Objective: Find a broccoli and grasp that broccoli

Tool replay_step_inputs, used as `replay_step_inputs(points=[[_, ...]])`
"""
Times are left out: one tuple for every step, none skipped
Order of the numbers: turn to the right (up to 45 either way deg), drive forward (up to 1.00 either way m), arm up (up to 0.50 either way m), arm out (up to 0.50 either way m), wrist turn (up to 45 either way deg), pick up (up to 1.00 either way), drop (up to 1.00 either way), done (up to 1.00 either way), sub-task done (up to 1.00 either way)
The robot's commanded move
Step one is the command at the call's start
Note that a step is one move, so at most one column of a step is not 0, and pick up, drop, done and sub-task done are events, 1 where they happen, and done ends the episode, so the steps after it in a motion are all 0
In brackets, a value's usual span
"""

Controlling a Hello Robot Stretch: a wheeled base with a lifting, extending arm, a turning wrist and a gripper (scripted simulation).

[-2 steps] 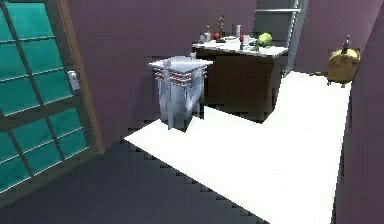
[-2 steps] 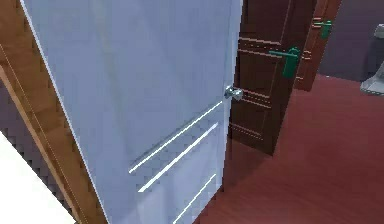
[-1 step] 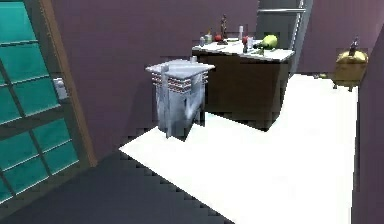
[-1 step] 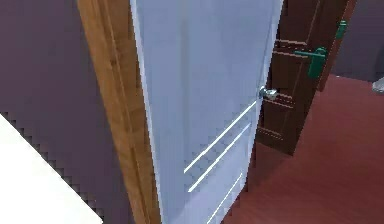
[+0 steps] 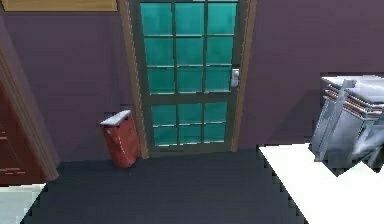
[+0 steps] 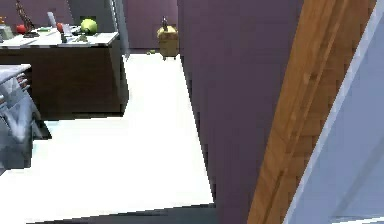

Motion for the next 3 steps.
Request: replay_step_inputs(points=[[-6.0,0.00,0.00,0.00,0.0,0.00,0.00,0.00,0.00],[0.0,0.30,0.00,0.00,0.0,0.00,0.00,0.00,0.00],[45.0,0.00,0.00,0.00,0.0,0.00,0.00,0.00,0.00]])
